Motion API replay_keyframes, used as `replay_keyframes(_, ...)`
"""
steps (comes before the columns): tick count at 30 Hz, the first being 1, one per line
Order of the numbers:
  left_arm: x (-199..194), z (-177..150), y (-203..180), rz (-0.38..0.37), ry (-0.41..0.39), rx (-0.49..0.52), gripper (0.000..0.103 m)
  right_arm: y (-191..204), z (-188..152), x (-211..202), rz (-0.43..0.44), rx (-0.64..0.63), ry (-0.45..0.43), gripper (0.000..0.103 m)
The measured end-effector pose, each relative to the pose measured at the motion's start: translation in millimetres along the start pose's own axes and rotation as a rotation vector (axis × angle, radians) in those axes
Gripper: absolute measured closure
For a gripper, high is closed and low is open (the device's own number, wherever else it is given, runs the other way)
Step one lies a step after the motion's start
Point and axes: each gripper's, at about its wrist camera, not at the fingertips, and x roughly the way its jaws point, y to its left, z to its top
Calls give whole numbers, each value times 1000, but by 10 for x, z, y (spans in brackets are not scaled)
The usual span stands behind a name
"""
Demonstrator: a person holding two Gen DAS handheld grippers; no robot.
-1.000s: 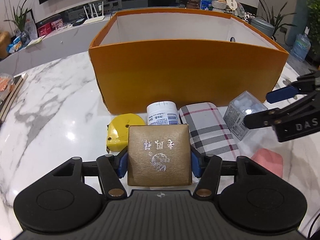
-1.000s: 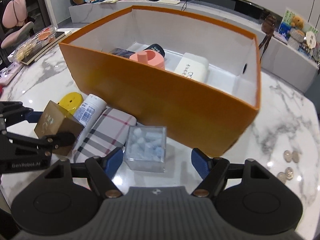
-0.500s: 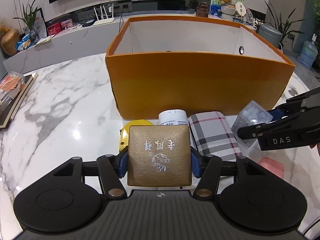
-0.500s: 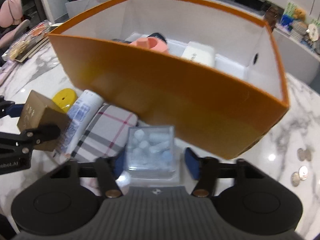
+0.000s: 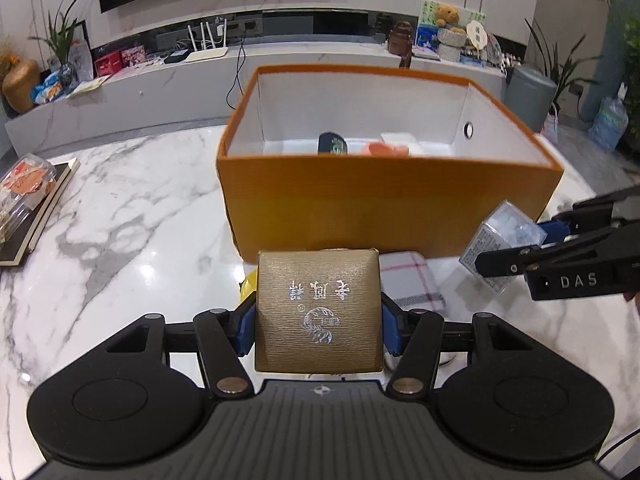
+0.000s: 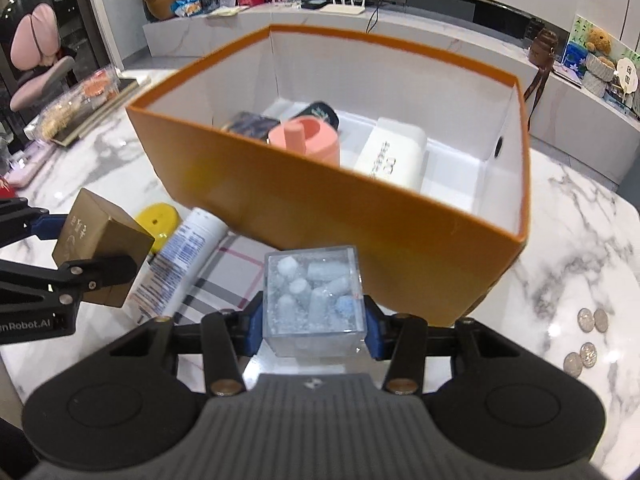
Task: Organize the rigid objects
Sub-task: 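Carry the gold gift box and clear cube box over the orange box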
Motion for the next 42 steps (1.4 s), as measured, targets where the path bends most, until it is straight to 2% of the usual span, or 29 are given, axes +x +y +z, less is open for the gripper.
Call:
replay_keyframes(9,-190,457,-45,-10,-43,13,36,-2,248,-439,69,27,-118,55)
replay_keyframes(14,-121,759,-201,18,-41,116,36,-138,386,-547,51,60,-167,55)
replay_keyframes(19,-12,933,-257,-18,-41,114,36,-294,462,-590,34,101,-188,55)
replay_keyframes(32,369,1312,-89,-59,-20,61,36,-519,636,-371,-35,178,-194,55)
replay_keyframes(42,772,1370,170,-26,47,-6,36,-546,732,-28,-54,202,-146,55)
